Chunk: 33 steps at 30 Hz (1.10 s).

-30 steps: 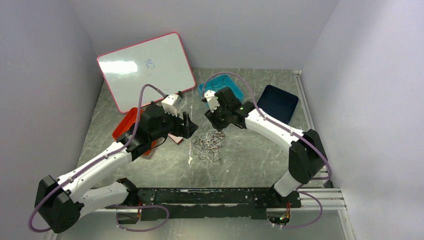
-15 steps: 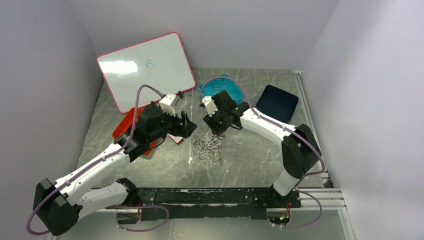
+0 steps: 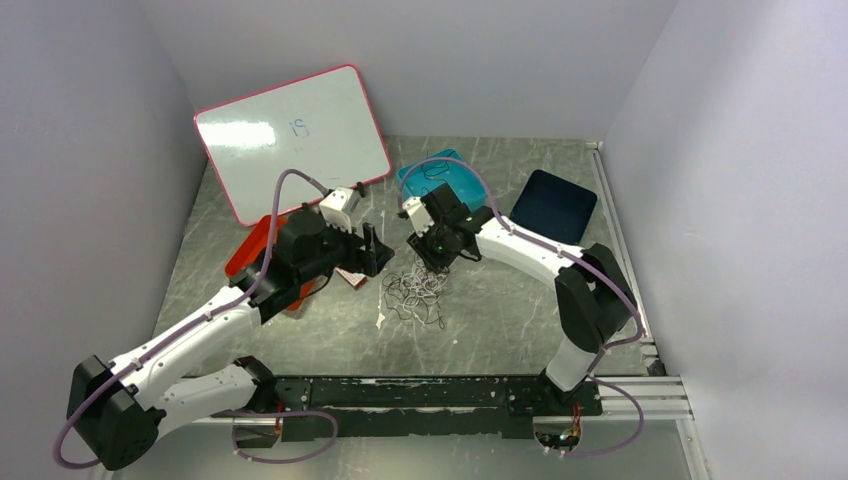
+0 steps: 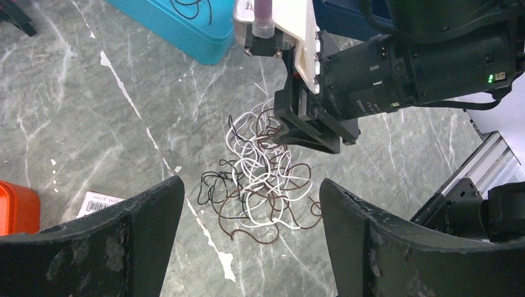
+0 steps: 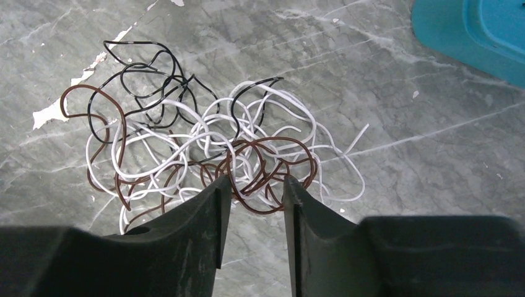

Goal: Untangle the cables

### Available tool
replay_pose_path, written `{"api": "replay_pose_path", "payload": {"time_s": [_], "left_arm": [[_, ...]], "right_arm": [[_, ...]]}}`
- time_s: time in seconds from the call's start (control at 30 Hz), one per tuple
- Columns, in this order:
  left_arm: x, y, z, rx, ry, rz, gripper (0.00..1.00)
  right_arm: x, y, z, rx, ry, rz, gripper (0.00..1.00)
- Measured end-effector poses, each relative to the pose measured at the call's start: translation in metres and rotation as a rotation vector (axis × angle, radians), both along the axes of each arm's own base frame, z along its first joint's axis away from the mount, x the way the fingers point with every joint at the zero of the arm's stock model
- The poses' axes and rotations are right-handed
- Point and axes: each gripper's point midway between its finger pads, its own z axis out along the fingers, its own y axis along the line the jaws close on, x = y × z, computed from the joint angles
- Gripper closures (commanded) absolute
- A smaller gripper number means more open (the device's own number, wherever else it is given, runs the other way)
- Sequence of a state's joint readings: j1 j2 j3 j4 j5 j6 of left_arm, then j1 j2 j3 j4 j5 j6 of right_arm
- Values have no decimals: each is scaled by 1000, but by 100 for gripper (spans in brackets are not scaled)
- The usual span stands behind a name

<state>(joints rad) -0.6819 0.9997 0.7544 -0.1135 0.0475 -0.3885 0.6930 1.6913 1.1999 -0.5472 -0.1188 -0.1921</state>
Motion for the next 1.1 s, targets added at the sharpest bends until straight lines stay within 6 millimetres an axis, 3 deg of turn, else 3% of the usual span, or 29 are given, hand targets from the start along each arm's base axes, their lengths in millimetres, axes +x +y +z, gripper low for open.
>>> {"api": "replay_pose_path", "payload": {"time_s": [0.4, 0.57, 0.87, 0.97, 1.1], "left_arm": [[0, 0, -2, 4, 4, 2, 15], [1, 2, 0, 3, -2, 9, 12], [3, 3, 3, 27, -45, -6, 10], [4, 2, 5, 28, -59, -9, 10], [4, 2, 6, 29, -60, -10, 11]], "right_arm": [[3, 2, -9, -5, 8, -7, 98], [1, 1, 8, 19, -5, -24, 100], [-1, 6, 87, 137, -88, -40, 100], [-6, 6, 94, 150, -81, -37, 100], [-14, 7, 85, 145, -26, -32, 99]]}}
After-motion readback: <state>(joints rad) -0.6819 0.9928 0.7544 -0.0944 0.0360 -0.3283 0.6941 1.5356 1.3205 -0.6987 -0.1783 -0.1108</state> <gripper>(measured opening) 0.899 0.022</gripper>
